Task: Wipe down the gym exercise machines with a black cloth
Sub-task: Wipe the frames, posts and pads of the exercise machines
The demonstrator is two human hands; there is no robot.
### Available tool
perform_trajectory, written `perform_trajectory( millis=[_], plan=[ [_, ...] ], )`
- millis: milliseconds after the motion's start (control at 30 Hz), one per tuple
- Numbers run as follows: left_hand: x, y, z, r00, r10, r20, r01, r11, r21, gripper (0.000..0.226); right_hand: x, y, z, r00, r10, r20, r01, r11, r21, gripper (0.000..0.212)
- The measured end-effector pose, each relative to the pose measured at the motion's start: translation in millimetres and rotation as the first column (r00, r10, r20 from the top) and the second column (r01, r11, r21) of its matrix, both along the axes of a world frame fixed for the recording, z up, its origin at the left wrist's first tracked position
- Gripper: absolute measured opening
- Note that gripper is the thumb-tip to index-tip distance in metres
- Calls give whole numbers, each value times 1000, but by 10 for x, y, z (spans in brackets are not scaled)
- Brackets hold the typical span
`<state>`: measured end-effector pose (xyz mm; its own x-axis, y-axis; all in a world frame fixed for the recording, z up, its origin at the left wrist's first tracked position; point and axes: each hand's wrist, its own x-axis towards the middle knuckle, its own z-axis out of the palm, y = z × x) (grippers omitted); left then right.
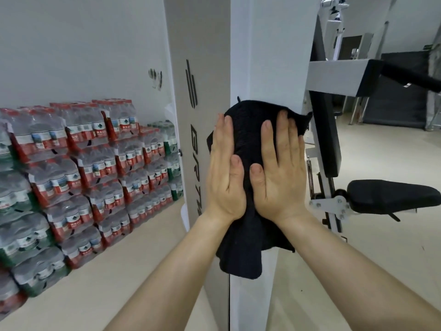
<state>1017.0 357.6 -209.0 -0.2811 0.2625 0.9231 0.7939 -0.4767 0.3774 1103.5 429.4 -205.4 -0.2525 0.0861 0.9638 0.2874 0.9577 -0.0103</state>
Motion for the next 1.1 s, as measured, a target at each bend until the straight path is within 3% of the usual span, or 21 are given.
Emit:
perform_trajectory(
  millis=[233, 367, 567, 933, 1100],
  plan=[
    [26, -121, -584, 995, 99, -25, -102, 985, -139, 61, 73, -24, -667, 994, -26, 110, 29, 999, -31, 62],
    [-57, -214, -447, 990, 117, -84, -133, 963, -233, 59, 137, -132, -509, 988, -40, 152, 50, 997, -63, 63],
    [-54, -107, 11, 994, 96, -45, -102, 983, -154, 58, 39, -230, 25, 998, -25, 53, 30, 996, -85, 61],
    [37, -152, -996, 989, 146, 11, -142, 972, -186, 66, 41, -129, -960, 997, -20, 80, 24, 999, -49, 65],
    [52, -176, -1332, 968, 248, -35, -250, 949, -194, 65, 33, -112, -1357, 996, -20, 83, 25, 998, -55, 63]
  ],
)
